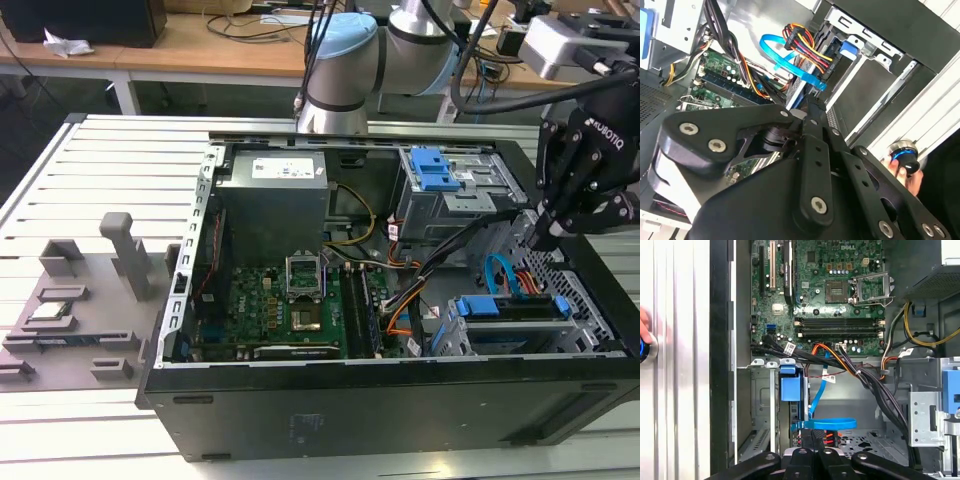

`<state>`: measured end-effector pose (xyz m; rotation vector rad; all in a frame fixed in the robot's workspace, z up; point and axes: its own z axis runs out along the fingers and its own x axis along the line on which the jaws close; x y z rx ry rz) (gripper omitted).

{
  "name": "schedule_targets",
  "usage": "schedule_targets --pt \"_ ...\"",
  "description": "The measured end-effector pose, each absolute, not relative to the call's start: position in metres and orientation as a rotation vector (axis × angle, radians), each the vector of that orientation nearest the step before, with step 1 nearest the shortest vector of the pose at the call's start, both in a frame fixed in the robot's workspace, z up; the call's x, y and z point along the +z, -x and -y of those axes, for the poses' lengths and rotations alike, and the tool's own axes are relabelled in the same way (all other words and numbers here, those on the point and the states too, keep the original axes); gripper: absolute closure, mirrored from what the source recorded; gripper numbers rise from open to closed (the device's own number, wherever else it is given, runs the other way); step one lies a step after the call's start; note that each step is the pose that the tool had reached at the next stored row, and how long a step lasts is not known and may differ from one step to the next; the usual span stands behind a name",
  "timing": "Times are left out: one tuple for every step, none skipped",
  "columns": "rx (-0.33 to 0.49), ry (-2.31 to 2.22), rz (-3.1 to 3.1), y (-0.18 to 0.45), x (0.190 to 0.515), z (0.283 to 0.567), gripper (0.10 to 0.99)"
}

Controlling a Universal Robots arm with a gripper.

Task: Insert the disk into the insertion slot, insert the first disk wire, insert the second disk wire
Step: 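Insert the second disk wire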

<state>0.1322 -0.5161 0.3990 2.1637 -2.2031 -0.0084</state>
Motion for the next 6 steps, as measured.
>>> schedule_targets --pt "-0.008 -2.164 2.203 -0.1322 0.3991 0.5162 0.980" --pt "-0.008 -2.164 2.203 -0.1322 0.3991 0.5162 0.980" --pt "-0.008 -2.164 2.203 -0.1322 0.3992 0.5162 0.980" --pt "-0.008 -2.164 2.203 -0.1322 0.3993 0.5162 0.980" --pt "-0.008 -2.164 2.203 -0.1322 0.3993 0.5162 0.980" --pt "-0.008 -2.164 2.203 -0.1322 0.3994 0.5162 0.980"
